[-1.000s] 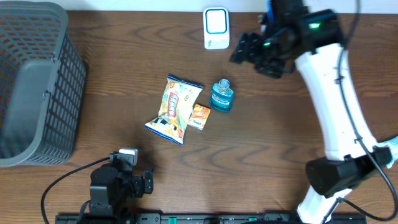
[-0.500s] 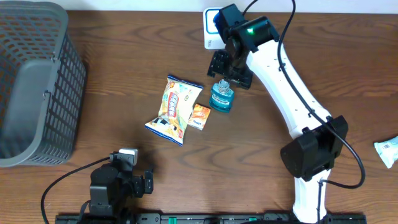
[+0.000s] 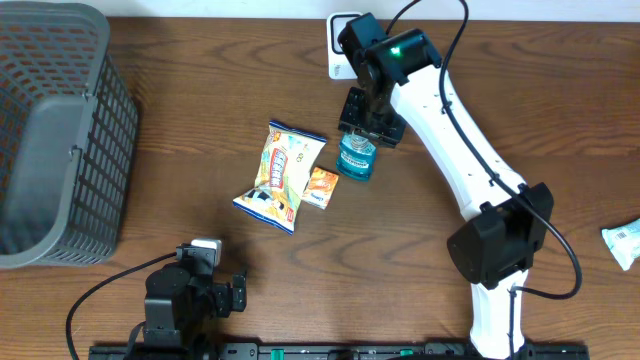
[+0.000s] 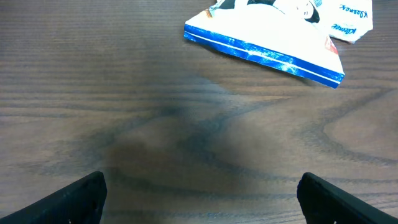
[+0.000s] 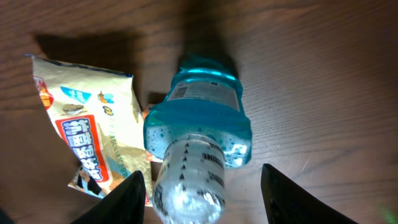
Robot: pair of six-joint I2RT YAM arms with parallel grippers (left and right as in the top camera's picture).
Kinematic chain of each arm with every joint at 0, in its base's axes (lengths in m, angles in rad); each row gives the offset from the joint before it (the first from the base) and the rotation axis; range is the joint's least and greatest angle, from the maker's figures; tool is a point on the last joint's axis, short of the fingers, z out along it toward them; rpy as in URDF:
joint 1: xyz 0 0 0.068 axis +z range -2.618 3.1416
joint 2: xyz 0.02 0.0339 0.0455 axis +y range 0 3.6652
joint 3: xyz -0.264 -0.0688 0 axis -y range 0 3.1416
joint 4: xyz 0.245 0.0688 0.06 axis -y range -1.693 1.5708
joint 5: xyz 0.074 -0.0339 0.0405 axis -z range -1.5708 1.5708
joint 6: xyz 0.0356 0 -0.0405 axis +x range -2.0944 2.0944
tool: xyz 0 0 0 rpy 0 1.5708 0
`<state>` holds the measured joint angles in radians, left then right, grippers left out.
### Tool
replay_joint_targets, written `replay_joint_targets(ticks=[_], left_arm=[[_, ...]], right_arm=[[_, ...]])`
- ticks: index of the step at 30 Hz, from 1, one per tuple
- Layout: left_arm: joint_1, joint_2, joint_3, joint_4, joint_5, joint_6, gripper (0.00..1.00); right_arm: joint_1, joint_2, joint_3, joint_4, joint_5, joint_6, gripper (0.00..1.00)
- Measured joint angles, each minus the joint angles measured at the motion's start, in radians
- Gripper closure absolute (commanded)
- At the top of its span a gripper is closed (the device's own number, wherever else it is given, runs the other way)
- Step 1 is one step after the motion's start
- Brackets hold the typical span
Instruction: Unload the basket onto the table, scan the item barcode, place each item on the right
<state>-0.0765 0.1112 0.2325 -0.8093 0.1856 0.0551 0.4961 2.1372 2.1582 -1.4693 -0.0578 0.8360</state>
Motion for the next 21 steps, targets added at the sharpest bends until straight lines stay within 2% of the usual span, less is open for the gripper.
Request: replay_joint_targets(ticks=[3,12,21], left_arm=[[0.000,0.000,0.000,0.000,0.000,0.000,0.02],[0.000,0.000,0.000,0.000,0.000,0.000,0.02],[0.000,0.000,0.000,0.000,0.000,0.000,0.02]], right_arm=[[0.002,0.014,0.000,0.000,-0.007,-0.005,0.47],[0.006,0.055,0.004,0.002,-0.010,-0.021,0.77],[0.006,0.055,0.005,-0.004,0.006,-0.074,0.82]])
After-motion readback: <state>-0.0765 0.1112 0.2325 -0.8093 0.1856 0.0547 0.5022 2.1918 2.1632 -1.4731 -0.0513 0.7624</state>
